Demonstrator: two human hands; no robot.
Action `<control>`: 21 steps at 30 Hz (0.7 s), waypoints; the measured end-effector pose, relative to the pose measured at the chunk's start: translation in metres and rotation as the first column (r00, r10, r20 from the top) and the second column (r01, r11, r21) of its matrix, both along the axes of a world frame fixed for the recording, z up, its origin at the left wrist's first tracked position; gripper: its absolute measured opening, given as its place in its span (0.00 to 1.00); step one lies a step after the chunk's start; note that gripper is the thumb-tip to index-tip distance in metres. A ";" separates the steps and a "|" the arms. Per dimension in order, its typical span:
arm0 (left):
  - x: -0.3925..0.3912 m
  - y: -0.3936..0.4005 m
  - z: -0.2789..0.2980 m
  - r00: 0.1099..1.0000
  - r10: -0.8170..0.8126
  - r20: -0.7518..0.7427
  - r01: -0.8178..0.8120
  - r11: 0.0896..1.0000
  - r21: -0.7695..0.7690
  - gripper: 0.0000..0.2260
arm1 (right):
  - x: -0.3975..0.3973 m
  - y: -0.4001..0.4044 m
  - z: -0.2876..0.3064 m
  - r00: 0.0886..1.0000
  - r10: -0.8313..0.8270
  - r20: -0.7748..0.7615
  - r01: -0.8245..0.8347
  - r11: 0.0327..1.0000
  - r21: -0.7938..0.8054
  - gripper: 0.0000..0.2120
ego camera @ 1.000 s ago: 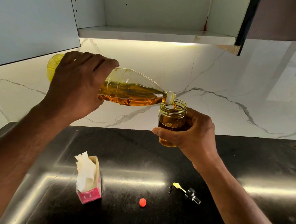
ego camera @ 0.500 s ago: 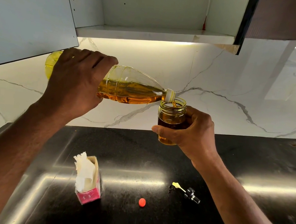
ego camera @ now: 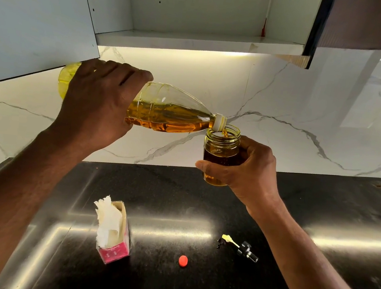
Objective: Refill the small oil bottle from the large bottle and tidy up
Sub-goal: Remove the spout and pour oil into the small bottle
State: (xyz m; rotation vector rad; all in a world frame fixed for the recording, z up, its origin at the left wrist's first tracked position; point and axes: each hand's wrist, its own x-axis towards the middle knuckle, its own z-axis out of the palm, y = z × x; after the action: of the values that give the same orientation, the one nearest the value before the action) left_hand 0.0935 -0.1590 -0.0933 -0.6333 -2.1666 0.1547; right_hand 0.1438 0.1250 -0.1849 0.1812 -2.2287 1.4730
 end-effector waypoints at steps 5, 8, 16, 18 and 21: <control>-0.002 0.000 0.000 1.000 -0.005 -0.007 0.005 1.000 0.002 0.39 | -0.002 0.000 0.001 1.000 -0.003 -0.001 0.003 1.000 0.004 0.33; -0.002 0.001 0.000 1.000 -0.007 -0.012 0.007 1.000 0.001 0.39 | -0.003 0.001 0.001 1.000 -0.007 -0.003 0.007 1.000 0.008 0.33; -0.002 0.003 -0.001 1.000 -0.003 -0.009 0.003 1.000 0.019 0.40 | -0.002 0.001 0.002 1.000 -0.012 -0.018 0.011 1.000 -0.010 0.32; 0.000 0.003 -0.001 1.000 -0.004 -0.011 0.004 0.999 0.036 0.39 | -0.002 0.001 0.002 1.000 -0.014 -0.026 0.014 1.000 -0.019 0.31; 0.002 0.005 -0.004 1.000 -0.008 -0.001 0.008 0.997 0.077 0.39 | -0.001 0.001 0.004 0.999 -0.019 -0.035 0.018 0.999 -0.030 0.31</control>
State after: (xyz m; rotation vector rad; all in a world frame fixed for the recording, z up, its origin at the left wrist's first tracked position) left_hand 0.0959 -0.1535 -0.0974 -0.5974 -2.1587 0.0665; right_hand 0.1431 0.1257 -0.1811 0.1757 -2.1736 1.4811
